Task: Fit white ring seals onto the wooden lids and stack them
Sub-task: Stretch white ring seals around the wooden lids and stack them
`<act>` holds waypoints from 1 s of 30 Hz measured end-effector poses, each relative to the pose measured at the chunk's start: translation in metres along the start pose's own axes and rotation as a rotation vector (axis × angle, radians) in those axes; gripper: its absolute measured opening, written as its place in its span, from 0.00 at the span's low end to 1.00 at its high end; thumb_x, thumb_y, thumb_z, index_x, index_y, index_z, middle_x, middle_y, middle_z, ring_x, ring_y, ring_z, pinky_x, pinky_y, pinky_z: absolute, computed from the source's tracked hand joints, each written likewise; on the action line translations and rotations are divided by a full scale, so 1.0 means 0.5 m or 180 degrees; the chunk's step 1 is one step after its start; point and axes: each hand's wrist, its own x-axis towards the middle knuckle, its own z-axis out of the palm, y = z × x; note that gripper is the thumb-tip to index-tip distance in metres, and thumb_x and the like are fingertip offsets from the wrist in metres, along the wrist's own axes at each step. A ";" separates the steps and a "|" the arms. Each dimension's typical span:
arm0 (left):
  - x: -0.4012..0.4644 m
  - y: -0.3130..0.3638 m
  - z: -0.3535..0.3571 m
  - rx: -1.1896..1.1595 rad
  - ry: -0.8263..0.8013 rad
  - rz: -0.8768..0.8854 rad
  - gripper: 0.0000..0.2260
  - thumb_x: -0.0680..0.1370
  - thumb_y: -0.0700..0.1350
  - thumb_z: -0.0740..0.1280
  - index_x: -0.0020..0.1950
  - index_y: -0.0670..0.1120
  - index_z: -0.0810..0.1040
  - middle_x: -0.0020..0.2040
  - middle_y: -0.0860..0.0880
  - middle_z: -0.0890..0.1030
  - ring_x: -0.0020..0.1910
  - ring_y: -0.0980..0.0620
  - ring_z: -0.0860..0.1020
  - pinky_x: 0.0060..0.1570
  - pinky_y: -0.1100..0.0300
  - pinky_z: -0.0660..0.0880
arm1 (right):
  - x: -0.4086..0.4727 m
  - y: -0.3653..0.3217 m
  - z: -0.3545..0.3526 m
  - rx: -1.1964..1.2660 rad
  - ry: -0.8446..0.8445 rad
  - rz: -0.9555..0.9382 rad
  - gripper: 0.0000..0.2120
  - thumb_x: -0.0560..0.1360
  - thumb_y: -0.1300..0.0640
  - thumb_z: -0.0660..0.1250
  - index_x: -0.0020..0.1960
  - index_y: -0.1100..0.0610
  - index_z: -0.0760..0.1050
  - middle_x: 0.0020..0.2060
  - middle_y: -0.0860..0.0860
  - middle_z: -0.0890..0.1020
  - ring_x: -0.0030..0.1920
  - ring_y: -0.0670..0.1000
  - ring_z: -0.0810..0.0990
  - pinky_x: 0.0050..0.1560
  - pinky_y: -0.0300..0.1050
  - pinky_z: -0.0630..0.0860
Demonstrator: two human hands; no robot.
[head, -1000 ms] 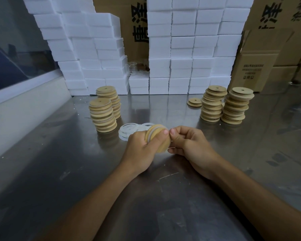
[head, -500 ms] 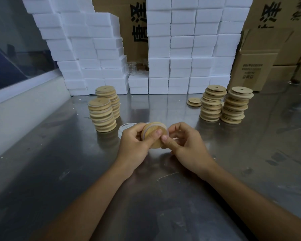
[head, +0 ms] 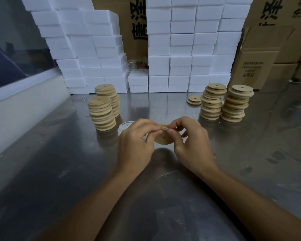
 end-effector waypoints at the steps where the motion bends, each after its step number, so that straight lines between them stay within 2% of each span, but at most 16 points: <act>1: 0.001 0.000 0.000 -0.0083 -0.0022 -0.0079 0.03 0.73 0.37 0.73 0.45 0.42 0.86 0.45 0.48 0.84 0.44 0.53 0.82 0.44 0.56 0.80 | 0.000 0.001 0.000 -0.0009 -0.0043 -0.0015 0.03 0.75 0.62 0.70 0.47 0.56 0.77 0.42 0.46 0.80 0.46 0.48 0.76 0.45 0.47 0.75; 3: 0.000 0.001 0.004 -0.0225 -0.0072 -0.0323 0.03 0.72 0.36 0.73 0.42 0.43 0.84 0.43 0.51 0.82 0.42 0.56 0.80 0.42 0.64 0.78 | 0.001 0.005 0.000 0.0005 -0.0171 0.0026 0.02 0.76 0.60 0.70 0.47 0.55 0.77 0.43 0.46 0.80 0.47 0.47 0.76 0.46 0.44 0.74; 5: 0.000 0.001 0.006 -0.0364 -0.0100 -0.0635 0.07 0.72 0.35 0.73 0.40 0.47 0.81 0.42 0.55 0.81 0.42 0.58 0.80 0.41 0.70 0.75 | 0.001 0.007 0.002 0.0066 -0.0260 0.0100 0.02 0.77 0.57 0.69 0.47 0.52 0.76 0.42 0.44 0.80 0.47 0.45 0.77 0.46 0.42 0.74; 7: 0.001 -0.001 0.006 -0.0489 -0.0095 -0.0999 0.11 0.72 0.36 0.73 0.38 0.52 0.79 0.41 0.57 0.81 0.42 0.59 0.81 0.42 0.68 0.77 | 0.001 0.008 0.003 0.0181 -0.0333 0.0177 0.03 0.77 0.55 0.69 0.47 0.52 0.75 0.41 0.44 0.81 0.46 0.44 0.78 0.44 0.43 0.76; 9: 0.000 -0.006 0.005 -0.0679 -0.0057 -0.1470 0.13 0.73 0.36 0.73 0.38 0.55 0.78 0.41 0.55 0.83 0.41 0.56 0.83 0.44 0.59 0.82 | 0.001 0.008 0.004 0.0316 -0.0347 0.0238 0.05 0.76 0.55 0.71 0.47 0.54 0.75 0.40 0.43 0.81 0.45 0.43 0.79 0.41 0.43 0.77; 11: 0.002 -0.007 0.005 -0.0958 -0.0019 -0.1893 0.13 0.74 0.35 0.73 0.37 0.53 0.79 0.41 0.49 0.84 0.41 0.51 0.85 0.44 0.49 0.83 | 0.001 0.009 0.004 0.0423 -0.0325 0.0289 0.06 0.76 0.56 0.72 0.46 0.54 0.75 0.39 0.44 0.81 0.43 0.43 0.80 0.38 0.40 0.77; 12: 0.003 -0.004 0.005 -0.1135 0.0021 -0.2078 0.13 0.74 0.35 0.72 0.36 0.52 0.79 0.41 0.47 0.85 0.40 0.49 0.85 0.44 0.49 0.83 | 0.001 0.009 0.004 0.0462 -0.0311 0.0310 0.07 0.75 0.56 0.72 0.46 0.54 0.74 0.38 0.44 0.81 0.42 0.43 0.80 0.37 0.39 0.77; 17: 0.014 0.020 0.012 -0.2043 0.0496 -0.2980 0.08 0.76 0.33 0.69 0.38 0.41 0.78 0.47 0.43 0.83 0.41 0.50 0.85 0.37 0.58 0.81 | 0.004 0.007 0.003 0.0630 -0.0278 0.0460 0.10 0.74 0.55 0.74 0.48 0.52 0.72 0.39 0.46 0.83 0.40 0.44 0.82 0.40 0.42 0.79; 21: 0.019 0.019 0.014 -0.2437 0.0564 -0.3416 0.06 0.78 0.33 0.67 0.42 0.39 0.77 0.45 0.42 0.83 0.40 0.49 0.85 0.39 0.54 0.82 | 0.001 0.003 0.007 0.0719 -0.0264 0.0487 0.10 0.74 0.56 0.74 0.47 0.51 0.72 0.38 0.48 0.83 0.38 0.46 0.82 0.41 0.46 0.80; 24: 0.017 0.020 0.013 -0.2346 0.0384 -0.3339 0.07 0.79 0.34 0.66 0.42 0.42 0.76 0.46 0.43 0.83 0.42 0.46 0.85 0.37 0.55 0.82 | 0.000 0.001 0.006 0.0708 -0.0257 0.0429 0.09 0.75 0.58 0.73 0.49 0.54 0.72 0.39 0.49 0.84 0.40 0.46 0.83 0.41 0.47 0.80; 27: 0.011 0.013 0.009 -0.1531 0.0125 -0.2544 0.10 0.77 0.37 0.69 0.40 0.51 0.76 0.40 0.55 0.82 0.41 0.48 0.84 0.36 0.54 0.81 | 0.001 0.000 0.003 0.0695 -0.0242 0.0338 0.09 0.75 0.59 0.72 0.49 0.54 0.71 0.41 0.49 0.83 0.41 0.46 0.82 0.39 0.43 0.78; 30: 0.011 0.010 0.000 -0.1095 -0.0058 -0.1868 0.08 0.74 0.44 0.68 0.39 0.58 0.75 0.39 0.55 0.80 0.39 0.50 0.82 0.38 0.54 0.79 | 0.000 -0.002 0.002 0.0669 -0.0288 0.0236 0.09 0.76 0.60 0.71 0.49 0.52 0.71 0.39 0.46 0.82 0.42 0.44 0.81 0.37 0.36 0.76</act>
